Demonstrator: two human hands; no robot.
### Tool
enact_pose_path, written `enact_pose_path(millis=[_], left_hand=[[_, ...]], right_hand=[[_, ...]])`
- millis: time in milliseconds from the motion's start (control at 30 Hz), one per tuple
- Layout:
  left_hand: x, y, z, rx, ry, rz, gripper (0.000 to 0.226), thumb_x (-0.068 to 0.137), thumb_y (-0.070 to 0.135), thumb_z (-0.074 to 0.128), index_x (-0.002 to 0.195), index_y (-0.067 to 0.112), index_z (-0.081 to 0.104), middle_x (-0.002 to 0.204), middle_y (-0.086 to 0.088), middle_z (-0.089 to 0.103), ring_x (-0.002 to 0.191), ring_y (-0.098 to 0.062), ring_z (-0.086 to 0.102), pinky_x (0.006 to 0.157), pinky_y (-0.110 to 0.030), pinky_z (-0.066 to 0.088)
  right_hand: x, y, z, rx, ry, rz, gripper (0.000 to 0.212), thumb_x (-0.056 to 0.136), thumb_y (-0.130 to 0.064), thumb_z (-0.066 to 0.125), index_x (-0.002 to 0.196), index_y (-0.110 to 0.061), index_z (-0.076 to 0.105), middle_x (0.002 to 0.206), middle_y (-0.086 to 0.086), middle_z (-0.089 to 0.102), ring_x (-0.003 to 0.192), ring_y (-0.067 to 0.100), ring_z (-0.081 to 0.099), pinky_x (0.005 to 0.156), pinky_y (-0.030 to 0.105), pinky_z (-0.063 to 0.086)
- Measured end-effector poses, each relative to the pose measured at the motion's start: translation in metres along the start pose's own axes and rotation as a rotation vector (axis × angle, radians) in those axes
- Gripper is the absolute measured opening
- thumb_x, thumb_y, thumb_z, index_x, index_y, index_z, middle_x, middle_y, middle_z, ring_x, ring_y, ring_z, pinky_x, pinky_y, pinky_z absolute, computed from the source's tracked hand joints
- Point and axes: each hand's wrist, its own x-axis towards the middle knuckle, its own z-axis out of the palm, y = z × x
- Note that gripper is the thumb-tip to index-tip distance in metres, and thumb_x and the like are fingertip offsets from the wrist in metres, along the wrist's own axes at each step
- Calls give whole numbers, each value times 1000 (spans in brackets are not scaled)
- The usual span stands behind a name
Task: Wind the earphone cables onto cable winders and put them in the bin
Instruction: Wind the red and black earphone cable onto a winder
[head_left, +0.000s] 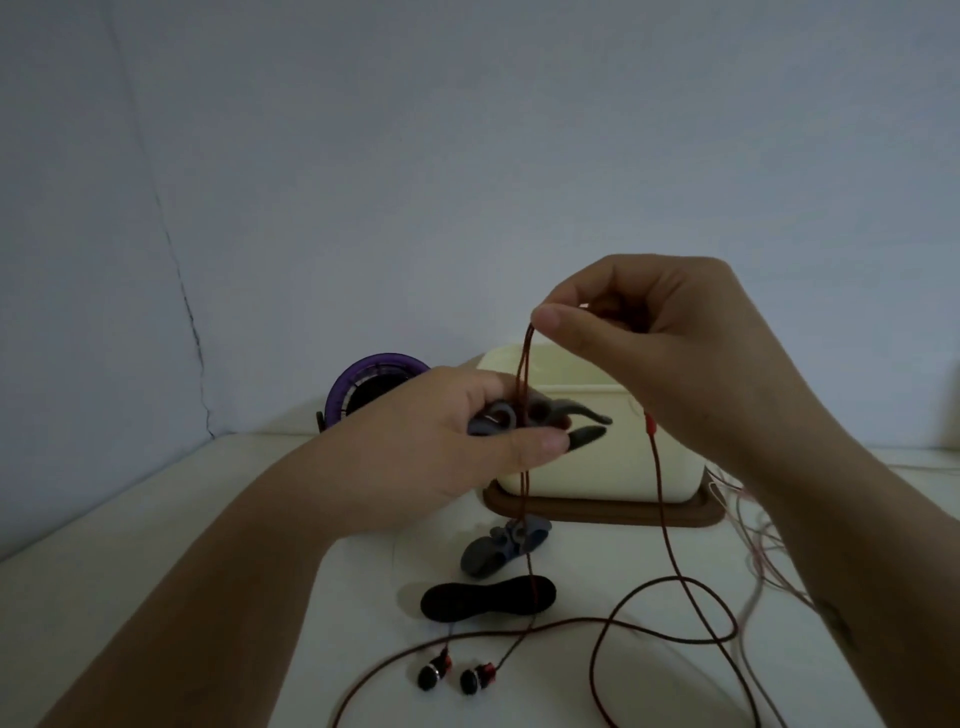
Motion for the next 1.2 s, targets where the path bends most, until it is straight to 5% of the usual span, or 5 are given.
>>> enact_pose_path(millis=[233,433,733,900,1200], left_hand=[[2,-7,1,-16,-71,3,47,59,64,77,98,42,64,101,15,71,95,-5,68,93,-36,54],[0,-4,4,0,-122,32,40,60,60,78,89,38,62,96,8,71,89,-11,69,87,-44,56],[1,-2,16,63,-244,-10,37,56,59,69,85,38,61,86,-1,71,79,-27,69,73,-47,57],[1,-1,20,140,-328,-21,26,65,56,71,82,38,61,79,14,67,71,-3,62,66,-28,53],[4,-4,34,215,-495,-61,27,78,47,72,99,32,63,93,13,68,86,-8,64,84,-34,55]], right_hand=[[3,6,-6,32,169,-1,10,82,-29,69,73,-26,68,61,12,58,49,4,42,46,10,35],[9,22,-16,146,285,90,9,86,-27,65,79,-22,68,52,-12,52,48,-1,41,50,10,37],[12,58,-19,214,318,292,12,89,-25,64,80,-18,67,45,-12,44,45,7,35,49,21,35],[12,74,-27,228,393,326,13,89,-26,64,84,-15,67,52,-4,41,48,9,34,52,24,34],[13,87,-28,201,446,352,15,88,-25,66,75,-19,65,46,-13,41,47,8,34,48,22,34]])
